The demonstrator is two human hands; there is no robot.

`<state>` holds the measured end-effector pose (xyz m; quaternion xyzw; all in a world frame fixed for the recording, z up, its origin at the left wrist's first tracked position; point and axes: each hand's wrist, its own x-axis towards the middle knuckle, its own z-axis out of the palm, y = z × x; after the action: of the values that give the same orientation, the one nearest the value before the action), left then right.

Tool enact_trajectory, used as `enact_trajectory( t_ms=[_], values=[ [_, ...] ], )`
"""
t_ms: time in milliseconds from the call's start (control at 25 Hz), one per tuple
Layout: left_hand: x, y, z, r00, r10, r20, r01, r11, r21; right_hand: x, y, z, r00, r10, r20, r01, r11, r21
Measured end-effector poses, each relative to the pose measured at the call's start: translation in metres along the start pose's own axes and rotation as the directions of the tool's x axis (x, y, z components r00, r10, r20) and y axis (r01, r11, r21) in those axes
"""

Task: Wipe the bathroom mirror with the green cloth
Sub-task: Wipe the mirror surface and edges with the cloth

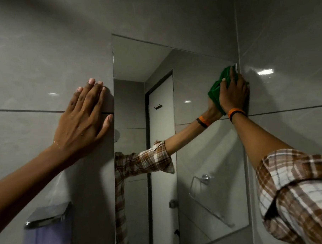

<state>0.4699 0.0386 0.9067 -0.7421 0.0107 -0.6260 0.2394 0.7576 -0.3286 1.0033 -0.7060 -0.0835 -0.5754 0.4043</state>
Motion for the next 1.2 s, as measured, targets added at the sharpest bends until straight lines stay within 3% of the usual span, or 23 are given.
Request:
enact_trajectory(
  t_ms=[280,480,840,1000,1200],
  values=[
    [-0.018,0.002,-0.003,0.996,0.090,0.019,-0.089,0.994,-0.062,-0.123,0.047,-0.011,0.997,0.069,0.044,-0.068,0.998,-0.013],
    [-0.035,-0.005,-0.006,0.991,0.122,0.049,-0.116,0.988,-0.099,-0.222,0.080,-0.018,0.978,0.197,0.066,-0.196,0.980,-0.027],
    [-0.067,-0.006,-0.006,0.985,0.170,0.042,-0.163,0.977,-0.134,-0.384,0.131,-0.015,0.883,0.466,0.059,-0.467,0.884,0.000],
    [-0.076,-0.004,-0.007,0.983,0.180,0.045,-0.172,0.974,-0.150,-0.413,0.129,-0.009,0.885,0.463,0.056,-0.465,0.884,0.041],
    [-0.076,-0.002,-0.010,0.984,0.170,0.056,-0.160,0.975,-0.156,-0.456,0.088,-0.001,0.954,0.299,0.030,-0.300,0.950,0.081]
  ],
)
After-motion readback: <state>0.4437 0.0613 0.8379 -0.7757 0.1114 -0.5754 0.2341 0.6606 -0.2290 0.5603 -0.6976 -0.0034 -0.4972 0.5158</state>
